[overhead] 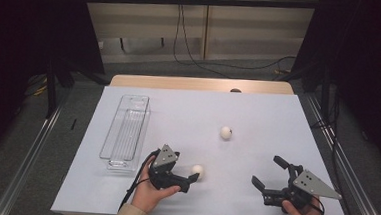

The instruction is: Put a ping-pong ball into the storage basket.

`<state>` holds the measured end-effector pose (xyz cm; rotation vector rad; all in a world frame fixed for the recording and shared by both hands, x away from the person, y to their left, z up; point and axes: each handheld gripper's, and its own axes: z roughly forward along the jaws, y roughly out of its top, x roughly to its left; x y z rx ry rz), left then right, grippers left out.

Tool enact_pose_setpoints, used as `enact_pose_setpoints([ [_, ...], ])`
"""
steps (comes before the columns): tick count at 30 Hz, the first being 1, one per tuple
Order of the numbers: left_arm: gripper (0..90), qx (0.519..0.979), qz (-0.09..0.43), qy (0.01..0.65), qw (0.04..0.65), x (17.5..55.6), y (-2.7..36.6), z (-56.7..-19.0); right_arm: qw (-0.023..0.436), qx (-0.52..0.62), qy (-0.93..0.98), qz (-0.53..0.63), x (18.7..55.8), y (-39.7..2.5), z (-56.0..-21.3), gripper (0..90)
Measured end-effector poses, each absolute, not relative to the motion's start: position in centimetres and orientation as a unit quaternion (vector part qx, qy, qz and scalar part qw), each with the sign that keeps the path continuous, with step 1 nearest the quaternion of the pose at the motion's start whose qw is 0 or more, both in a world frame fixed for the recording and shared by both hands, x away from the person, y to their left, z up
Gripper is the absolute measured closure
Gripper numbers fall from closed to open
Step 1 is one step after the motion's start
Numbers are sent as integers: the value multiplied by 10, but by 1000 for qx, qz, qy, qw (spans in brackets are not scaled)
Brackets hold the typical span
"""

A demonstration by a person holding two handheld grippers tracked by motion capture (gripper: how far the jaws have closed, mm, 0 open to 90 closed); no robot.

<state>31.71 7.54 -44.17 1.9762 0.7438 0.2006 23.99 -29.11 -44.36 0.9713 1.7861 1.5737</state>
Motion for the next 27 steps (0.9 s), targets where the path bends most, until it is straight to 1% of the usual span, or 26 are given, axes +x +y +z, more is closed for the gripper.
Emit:
enact_pose_setpoints([
  [27,54,825,69,299,474,320,62,-444,281,364,666,587,240,-291,-444,12],
])
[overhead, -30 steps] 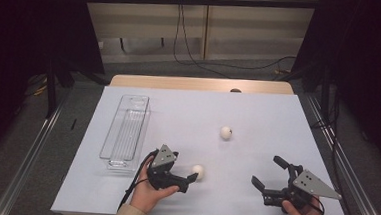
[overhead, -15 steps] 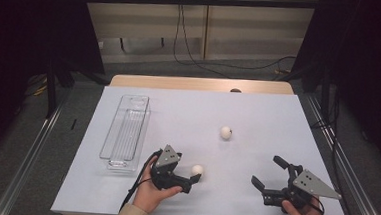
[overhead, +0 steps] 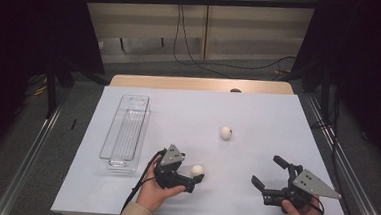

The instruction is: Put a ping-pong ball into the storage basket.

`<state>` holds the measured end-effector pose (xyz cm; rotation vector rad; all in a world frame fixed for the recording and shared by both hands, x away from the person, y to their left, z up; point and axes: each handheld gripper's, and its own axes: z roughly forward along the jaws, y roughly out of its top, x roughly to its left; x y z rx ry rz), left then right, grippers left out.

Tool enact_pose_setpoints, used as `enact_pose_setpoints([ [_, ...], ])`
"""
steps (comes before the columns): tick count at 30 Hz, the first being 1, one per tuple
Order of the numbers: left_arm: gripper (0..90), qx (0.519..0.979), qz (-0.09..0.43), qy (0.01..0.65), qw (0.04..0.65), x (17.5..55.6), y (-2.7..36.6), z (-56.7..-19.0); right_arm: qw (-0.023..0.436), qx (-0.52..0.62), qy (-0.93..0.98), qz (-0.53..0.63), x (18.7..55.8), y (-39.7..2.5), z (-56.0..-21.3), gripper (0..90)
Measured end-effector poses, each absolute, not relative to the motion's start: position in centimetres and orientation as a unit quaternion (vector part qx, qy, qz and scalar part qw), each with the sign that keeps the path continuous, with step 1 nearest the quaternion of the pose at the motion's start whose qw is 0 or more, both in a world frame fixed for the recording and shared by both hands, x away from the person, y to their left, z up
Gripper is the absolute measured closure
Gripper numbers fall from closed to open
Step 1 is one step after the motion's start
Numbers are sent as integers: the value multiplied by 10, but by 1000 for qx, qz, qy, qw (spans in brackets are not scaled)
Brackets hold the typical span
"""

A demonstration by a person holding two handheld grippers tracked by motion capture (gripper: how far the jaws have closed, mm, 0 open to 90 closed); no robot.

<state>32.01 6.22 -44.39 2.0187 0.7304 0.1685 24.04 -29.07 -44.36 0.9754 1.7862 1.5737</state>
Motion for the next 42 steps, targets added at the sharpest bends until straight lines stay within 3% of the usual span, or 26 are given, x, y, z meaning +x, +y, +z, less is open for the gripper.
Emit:
enact_pose_setpoints([
  [16,89,838,58,292,457,322,56,-447,282,365,665,588,240,-290,-443,12],
  [42,246,853,51,281,437,325,52,-450,282,360,667,587,241,-290,-443,13],
])
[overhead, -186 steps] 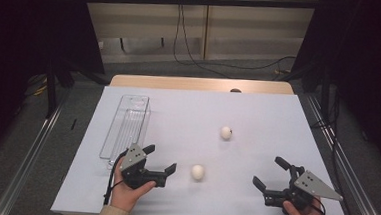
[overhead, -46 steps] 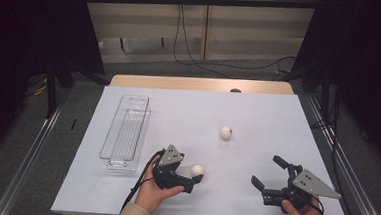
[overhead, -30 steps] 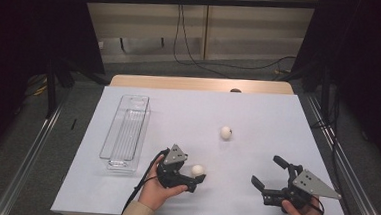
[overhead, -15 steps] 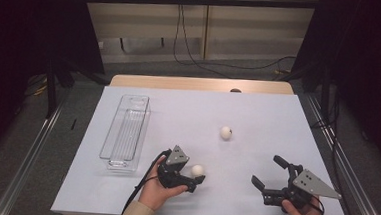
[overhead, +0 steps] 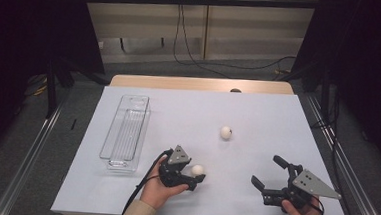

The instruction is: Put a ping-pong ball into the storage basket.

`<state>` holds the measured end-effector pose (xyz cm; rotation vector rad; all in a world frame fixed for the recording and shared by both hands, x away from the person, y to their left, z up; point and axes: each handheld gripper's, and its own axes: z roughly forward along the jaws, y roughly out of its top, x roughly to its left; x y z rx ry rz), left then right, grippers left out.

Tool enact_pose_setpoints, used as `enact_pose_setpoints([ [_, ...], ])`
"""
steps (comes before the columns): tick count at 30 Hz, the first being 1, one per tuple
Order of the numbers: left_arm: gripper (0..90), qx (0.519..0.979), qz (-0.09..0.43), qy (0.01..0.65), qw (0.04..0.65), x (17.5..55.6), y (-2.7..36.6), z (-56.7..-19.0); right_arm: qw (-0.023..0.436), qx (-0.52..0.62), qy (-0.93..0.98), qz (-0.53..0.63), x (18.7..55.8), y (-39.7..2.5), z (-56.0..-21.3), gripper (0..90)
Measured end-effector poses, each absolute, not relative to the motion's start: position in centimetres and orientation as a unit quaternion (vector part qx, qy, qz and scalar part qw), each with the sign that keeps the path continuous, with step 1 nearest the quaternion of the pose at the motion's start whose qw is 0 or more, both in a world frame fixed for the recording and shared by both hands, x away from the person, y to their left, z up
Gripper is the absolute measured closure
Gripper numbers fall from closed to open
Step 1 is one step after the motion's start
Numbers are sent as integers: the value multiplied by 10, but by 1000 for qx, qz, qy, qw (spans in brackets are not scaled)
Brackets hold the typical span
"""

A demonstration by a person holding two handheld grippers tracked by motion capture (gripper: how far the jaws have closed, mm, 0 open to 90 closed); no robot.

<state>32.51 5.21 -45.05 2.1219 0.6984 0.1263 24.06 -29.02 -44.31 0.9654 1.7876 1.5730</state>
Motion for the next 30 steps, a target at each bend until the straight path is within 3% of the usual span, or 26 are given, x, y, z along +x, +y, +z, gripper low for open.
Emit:
enact_pose_setpoints([
  [30,406,866,47,267,421,324,48,-455,280,361,668,588,241,-290,-443,13],
])
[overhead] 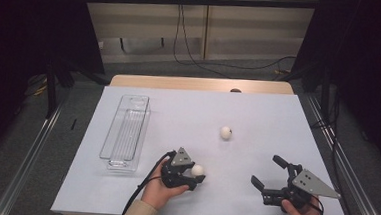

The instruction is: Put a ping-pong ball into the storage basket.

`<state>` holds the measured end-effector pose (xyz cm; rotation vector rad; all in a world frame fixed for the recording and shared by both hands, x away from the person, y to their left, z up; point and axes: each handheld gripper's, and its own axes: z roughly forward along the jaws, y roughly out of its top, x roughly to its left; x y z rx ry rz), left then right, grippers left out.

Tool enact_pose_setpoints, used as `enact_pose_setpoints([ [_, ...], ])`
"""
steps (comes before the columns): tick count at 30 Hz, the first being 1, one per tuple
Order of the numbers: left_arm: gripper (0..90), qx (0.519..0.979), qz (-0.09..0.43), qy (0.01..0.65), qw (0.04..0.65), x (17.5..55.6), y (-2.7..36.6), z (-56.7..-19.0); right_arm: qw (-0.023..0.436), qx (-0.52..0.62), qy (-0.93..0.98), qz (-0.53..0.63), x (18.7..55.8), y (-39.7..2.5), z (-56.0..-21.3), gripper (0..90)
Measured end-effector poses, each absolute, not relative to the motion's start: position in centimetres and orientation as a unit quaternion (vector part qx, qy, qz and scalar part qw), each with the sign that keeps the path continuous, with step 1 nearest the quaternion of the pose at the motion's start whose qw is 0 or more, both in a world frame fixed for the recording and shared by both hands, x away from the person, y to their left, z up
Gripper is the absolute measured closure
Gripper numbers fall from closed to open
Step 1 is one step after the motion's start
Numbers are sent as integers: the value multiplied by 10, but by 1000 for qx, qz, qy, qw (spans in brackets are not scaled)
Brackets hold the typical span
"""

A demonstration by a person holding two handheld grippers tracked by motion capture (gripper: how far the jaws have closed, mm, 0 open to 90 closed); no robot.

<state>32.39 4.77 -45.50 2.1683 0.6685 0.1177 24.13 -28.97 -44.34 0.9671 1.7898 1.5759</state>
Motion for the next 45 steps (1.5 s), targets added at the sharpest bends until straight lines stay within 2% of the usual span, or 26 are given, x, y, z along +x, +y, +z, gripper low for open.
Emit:
enact_pose_setpoints([
  [9,452,865,46,268,421,326,45,-456,280,361,667,588,241,-290,-444,13],
  [45,508,872,41,271,407,325,46,-456,282,359,670,586,242,-289,-444,13],
])
